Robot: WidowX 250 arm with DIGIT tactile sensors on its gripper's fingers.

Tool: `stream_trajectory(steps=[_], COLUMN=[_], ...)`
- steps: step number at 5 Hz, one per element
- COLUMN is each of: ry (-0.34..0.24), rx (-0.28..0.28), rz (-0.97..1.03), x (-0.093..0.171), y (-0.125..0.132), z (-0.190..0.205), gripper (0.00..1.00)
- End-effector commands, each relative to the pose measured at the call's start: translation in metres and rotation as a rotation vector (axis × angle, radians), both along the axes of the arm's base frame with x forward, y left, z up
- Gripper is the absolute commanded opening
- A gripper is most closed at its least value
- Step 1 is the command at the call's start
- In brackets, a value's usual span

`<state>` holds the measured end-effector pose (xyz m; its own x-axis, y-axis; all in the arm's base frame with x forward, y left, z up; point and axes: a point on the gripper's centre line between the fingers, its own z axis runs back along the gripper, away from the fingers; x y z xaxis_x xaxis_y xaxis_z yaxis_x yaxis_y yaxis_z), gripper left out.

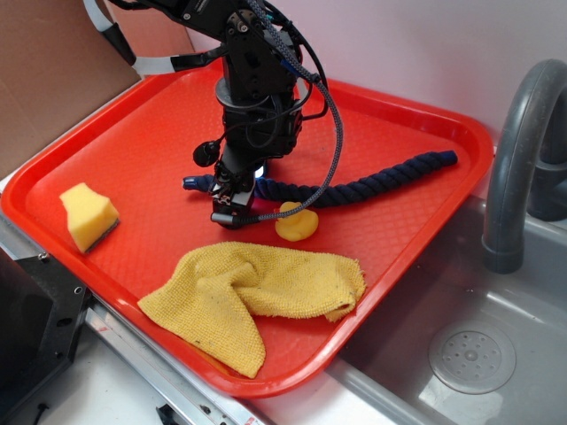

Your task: Grab the blue rope.

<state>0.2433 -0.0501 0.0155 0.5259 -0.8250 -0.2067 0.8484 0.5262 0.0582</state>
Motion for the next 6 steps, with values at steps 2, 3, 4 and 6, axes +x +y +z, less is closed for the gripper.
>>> stream_trajectory(steps=[2, 3, 4, 6], ry=[-0.115, -0.219, -0.289, -0.325], rx=[-0.008, -0.124, -0.153, -0.229], rz=[0.415, 0.663, 0.911, 1.01], x=[-0.002, -0.015, -0.023, -0.035], y=[0.023, 0.02, 0.02, 0.028], z=[0.059, 0.108, 0.157, 0.199], gripper=[0.0, 0.0, 0.0, 0.0])
